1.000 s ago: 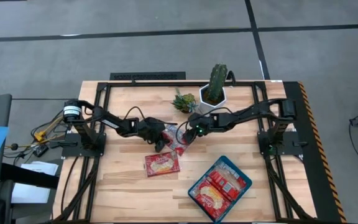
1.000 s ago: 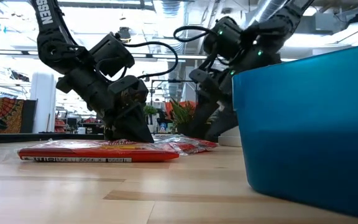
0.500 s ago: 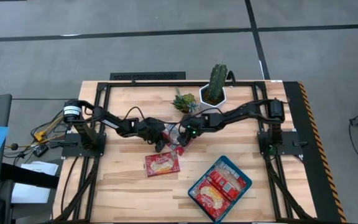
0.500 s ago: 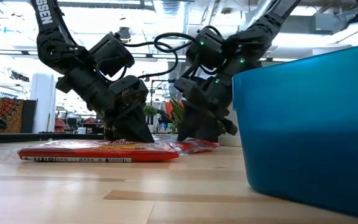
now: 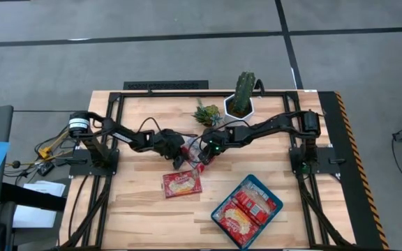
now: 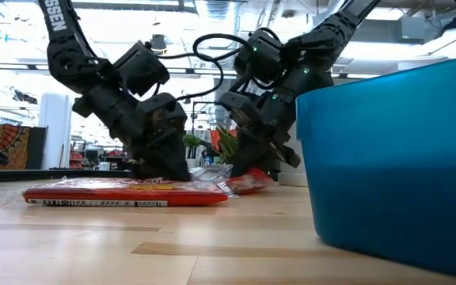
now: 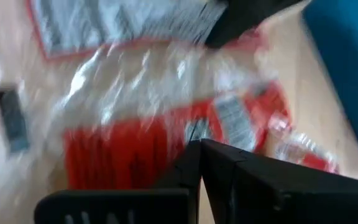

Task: Sort popcorn bags into baskets
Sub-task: Put the popcorn bag into the bin

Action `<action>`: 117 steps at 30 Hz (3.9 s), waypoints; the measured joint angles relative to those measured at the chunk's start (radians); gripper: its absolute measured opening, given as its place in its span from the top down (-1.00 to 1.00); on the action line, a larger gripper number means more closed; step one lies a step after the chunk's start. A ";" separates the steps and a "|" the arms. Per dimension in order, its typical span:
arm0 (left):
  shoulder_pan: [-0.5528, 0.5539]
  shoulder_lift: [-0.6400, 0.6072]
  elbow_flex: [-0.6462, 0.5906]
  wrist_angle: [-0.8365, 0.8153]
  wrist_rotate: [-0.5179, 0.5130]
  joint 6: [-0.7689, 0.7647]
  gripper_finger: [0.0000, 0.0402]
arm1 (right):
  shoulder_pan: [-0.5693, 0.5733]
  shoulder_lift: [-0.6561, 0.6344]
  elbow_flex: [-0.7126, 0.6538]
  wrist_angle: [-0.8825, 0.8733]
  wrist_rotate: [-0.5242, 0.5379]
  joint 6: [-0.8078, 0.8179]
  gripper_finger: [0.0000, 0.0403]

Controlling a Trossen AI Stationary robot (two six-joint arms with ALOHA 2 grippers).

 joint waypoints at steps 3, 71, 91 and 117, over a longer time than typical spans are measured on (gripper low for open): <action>0.015 -0.074 -0.003 -0.035 0.032 -0.032 1.00 | -0.002 -0.028 0.000 -0.025 0.004 -0.003 0.96; -0.006 -0.671 0.003 -0.523 -0.007 0.089 1.00 | 0.685 -0.634 -0.002 -0.893 0.190 0.647 0.04; -0.586 -0.630 0.003 -0.568 -0.583 -0.189 1.00 | 0.141 -0.347 -0.002 -0.176 -0.023 -0.296 0.09; -0.744 0.039 0.254 -0.419 -0.609 -0.437 1.00 | 0.062 0.107 0.248 0.000 -0.208 -0.613 0.04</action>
